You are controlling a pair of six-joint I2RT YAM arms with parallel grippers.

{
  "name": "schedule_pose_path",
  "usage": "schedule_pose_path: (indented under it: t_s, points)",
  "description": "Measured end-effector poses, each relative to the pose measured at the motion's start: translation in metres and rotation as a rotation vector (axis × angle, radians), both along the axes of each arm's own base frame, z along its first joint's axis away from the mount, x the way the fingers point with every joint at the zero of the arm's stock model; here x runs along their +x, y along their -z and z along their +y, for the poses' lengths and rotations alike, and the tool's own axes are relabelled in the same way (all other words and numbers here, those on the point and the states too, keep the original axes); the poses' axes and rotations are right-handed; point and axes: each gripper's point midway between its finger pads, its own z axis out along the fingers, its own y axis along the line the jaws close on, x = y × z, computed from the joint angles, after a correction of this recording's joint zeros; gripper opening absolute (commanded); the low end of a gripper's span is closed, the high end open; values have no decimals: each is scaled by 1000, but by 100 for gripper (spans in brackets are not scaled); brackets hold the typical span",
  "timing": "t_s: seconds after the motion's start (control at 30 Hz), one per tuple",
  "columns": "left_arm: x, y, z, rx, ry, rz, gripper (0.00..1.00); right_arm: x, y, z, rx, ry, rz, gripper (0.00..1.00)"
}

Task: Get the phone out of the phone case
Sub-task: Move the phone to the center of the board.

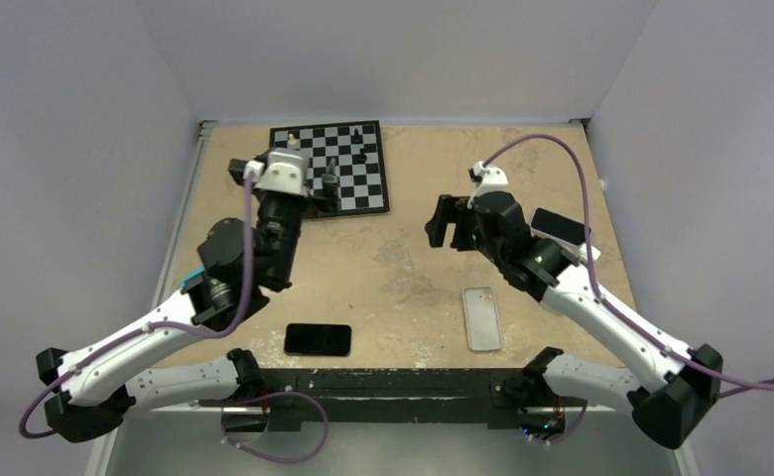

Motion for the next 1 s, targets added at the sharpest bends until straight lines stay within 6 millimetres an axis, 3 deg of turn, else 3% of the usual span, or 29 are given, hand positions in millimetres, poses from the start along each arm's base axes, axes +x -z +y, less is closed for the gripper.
schedule_pose_path:
  t_s: [0.07,0.13,0.23,0.3,0.4,0.5,0.63,0.73,0.87,1.0]
  points:
    - [8,9,-11,92,-17,-7,99,22,-2,1,-32,24,14,91]
    - [15,32,-19,189,-29,4,98,51,-9,-6,-41,69,23,92]
    - [19,67,-26,300,-21,39,97,97,-18,-29,-45,170,44,93]
    - [18,81,-26,339,-11,43,97,128,-22,-49,-33,244,58,92]
    - [16,84,-22,362,-15,26,96,173,-14,-98,27,385,119,92]
    - [12,72,-16,330,-17,-15,94,200,8,-162,77,542,200,93]
    - [8,61,-11,296,-8,-58,94,203,35,-235,69,746,307,96]
    - [6,57,-10,283,-2,-75,93,205,32,-271,46,869,365,97]
    - [6,54,-6,269,3,-89,92,211,23,-277,93,933,396,97]
    - [6,51,-2,244,-1,-96,91,207,33,-274,133,978,463,97]
